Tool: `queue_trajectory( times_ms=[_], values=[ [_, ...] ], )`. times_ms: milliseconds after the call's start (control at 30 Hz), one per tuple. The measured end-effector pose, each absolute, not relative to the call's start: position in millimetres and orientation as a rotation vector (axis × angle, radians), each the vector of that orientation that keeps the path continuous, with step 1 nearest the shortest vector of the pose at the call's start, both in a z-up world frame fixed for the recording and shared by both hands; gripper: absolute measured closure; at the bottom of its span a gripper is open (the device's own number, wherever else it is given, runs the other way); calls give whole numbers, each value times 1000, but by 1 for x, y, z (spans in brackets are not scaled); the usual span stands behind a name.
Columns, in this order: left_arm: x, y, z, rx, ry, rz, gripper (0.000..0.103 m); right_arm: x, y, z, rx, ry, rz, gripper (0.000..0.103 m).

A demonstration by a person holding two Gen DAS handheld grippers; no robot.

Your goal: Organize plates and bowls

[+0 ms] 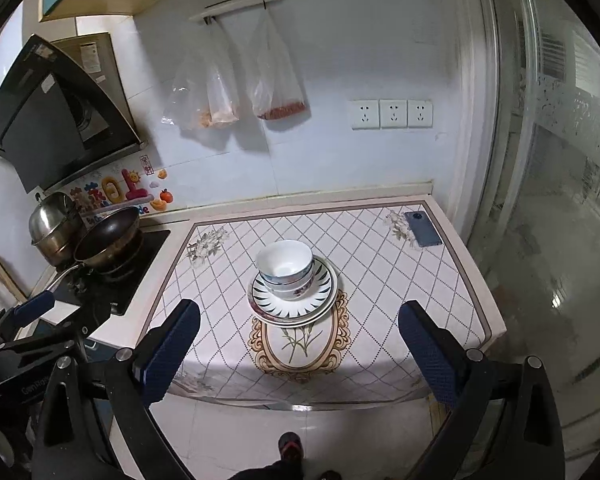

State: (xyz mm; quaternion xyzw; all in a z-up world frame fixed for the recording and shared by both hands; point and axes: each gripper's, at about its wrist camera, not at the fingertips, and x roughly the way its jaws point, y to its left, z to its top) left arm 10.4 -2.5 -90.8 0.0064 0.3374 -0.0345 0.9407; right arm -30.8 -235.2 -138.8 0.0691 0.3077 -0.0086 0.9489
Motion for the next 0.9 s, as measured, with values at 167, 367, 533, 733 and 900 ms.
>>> queue_trajectory(
  times_ms=[167,367,533,733,900],
  values=[
    [5,4,-91,3,689,-72,4,-35,-230,-140,134,628,-10,2],
    [0,4,-91,14,678,-73,4,-35,-230,-142,122,634,-14,1],
    [0,5,-88,13,669,-81,4,-35,-233,-142,118,632,-19,1],
    [0,3,-86,20,663,-86,4,-34,-237,-142,123,633,-27,1],
    [1,4,-84,14,663,-88,4,-32,-242,-141,129,630,-35,1]
  ],
)
